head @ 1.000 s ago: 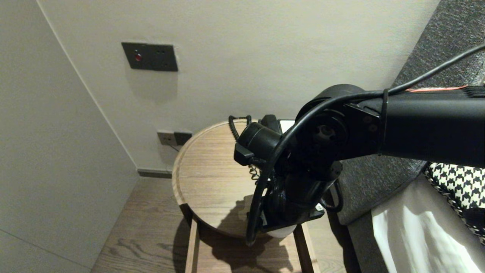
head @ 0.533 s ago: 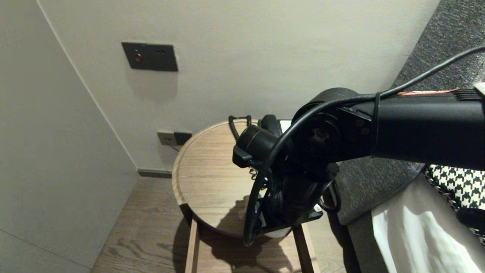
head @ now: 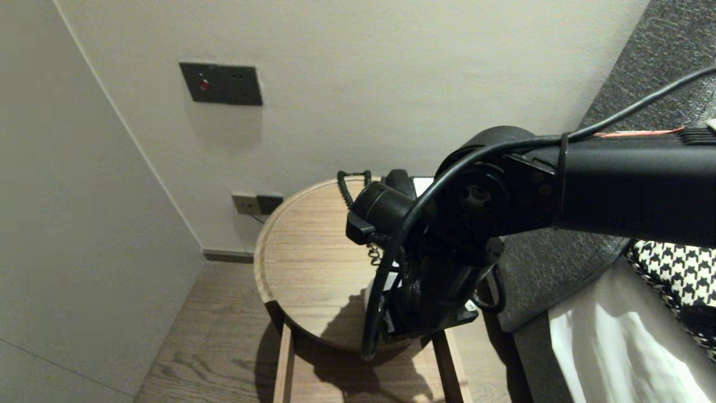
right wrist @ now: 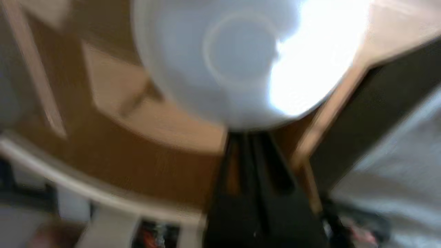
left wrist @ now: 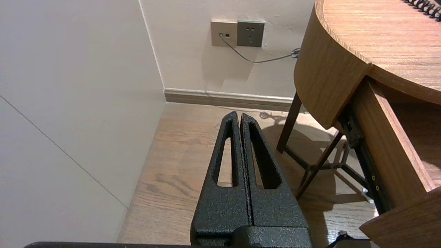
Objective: Put the remote controls on the table in the drawer one by one
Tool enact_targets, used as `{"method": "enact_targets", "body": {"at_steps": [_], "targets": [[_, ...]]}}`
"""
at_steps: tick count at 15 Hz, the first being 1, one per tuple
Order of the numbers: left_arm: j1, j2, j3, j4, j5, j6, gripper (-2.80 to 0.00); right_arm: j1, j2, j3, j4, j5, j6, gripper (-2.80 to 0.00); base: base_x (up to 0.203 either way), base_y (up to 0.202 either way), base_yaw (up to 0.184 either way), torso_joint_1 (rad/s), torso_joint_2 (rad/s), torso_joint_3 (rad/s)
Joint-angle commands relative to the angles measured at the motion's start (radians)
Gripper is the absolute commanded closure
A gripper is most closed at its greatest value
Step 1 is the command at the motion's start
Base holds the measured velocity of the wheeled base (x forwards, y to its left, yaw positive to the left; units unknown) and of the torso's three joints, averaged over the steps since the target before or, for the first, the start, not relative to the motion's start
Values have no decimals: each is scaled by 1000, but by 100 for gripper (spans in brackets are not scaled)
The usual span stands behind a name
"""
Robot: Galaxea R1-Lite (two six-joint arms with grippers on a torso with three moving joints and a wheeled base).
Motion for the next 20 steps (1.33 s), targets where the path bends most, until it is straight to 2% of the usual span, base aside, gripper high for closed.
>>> {"method": "enact_targets", "body": {"at_steps": [1, 6, 7, 13, 20], "targets": [[0, -2, 0, -1, 0, 0, 0, 0, -2, 0, 6, -1, 3, 0, 0, 0, 0, 0, 0, 0], [0, -2, 0, -1, 0, 0, 0, 5, -10, 0, 14, -1, 15, 0, 0, 0, 0, 0, 0, 0], [0, -2, 0, -1, 0, 0, 0, 5, -15, 0, 15, -1, 16, -280, 0, 0, 0, 0, 0, 0], [0, -2, 0, -1, 0, 0, 0, 5, -76, 0, 14, 2, 2, -280, 0, 0, 0, 0, 0, 0], [0, -2, 0, -1, 0, 0, 0, 18, -42, -2, 3, -5, -27, -280, 0, 0, 0, 0, 0, 0]]}}
